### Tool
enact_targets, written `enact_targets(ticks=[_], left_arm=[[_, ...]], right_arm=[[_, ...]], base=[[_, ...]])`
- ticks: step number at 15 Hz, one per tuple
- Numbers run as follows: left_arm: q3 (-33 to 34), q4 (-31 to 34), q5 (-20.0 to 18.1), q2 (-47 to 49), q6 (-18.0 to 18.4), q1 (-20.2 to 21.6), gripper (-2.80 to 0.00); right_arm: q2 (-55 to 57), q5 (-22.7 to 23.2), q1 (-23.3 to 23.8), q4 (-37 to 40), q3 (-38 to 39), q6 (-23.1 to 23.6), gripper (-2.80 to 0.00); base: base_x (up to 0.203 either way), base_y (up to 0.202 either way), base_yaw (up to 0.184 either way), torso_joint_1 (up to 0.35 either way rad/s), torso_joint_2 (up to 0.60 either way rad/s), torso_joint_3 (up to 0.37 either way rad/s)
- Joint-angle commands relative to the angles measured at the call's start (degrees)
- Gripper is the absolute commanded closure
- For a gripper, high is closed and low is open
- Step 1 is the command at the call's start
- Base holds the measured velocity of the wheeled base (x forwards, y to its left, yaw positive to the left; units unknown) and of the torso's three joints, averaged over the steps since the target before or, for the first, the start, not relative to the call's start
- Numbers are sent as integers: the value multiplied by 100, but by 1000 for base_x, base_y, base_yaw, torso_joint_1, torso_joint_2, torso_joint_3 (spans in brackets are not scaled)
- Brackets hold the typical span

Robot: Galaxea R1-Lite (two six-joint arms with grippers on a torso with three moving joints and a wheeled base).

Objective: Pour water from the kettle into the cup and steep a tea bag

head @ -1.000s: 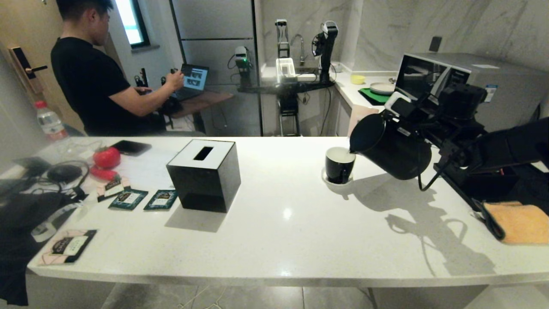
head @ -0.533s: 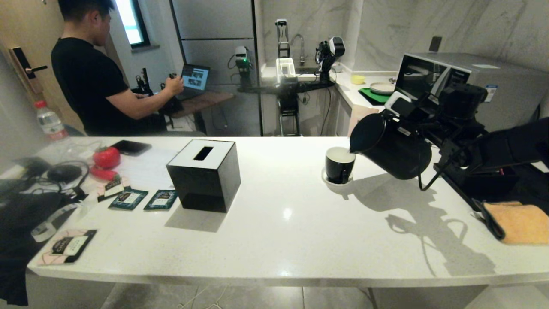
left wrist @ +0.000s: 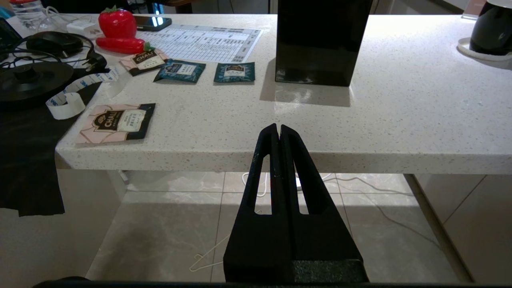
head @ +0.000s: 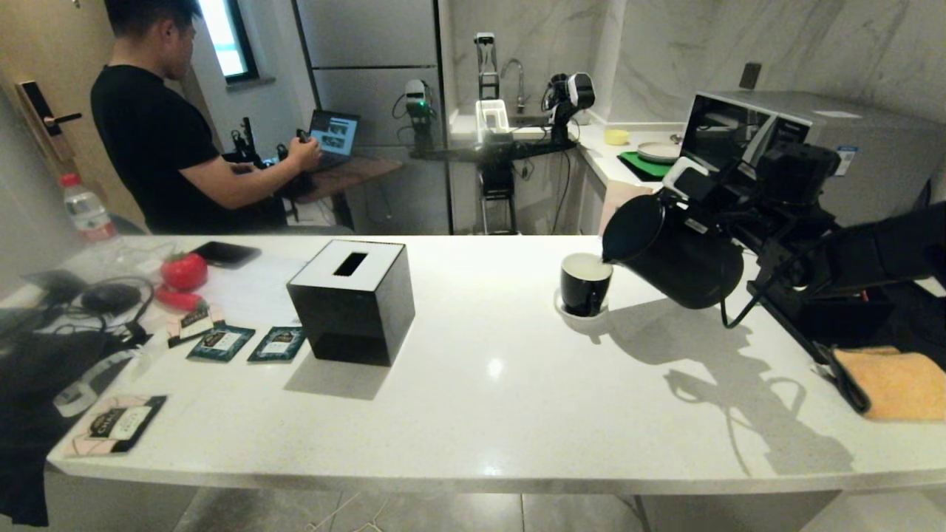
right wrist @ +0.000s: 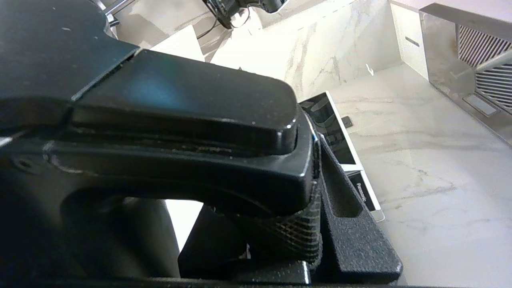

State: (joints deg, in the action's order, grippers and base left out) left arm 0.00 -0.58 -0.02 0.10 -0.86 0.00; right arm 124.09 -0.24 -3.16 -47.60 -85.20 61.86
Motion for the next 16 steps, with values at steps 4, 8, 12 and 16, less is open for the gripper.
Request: enact_targets(ticks=[4,8,12,16], left_arm=[[0,-3,2,-1,-2,0,0],[0,-3,2,8,-2,0,0],[0,-3,2,-1,-2,0,0],[0,-3,2,-1,-2,0,0]], right_arm=[[1,-2,-1,-30,-1,-40,0],[-24,-2,8,-21,3,-147,0],[-104,-10,17,-2,3,-451,0],[-148,-2,61,41,3,-912,0]], base=[[0,0,0,0,0,0],[0,0,0,0,0,0],[0,0,0,0,0,0],[0,0,0,0,0,0]])
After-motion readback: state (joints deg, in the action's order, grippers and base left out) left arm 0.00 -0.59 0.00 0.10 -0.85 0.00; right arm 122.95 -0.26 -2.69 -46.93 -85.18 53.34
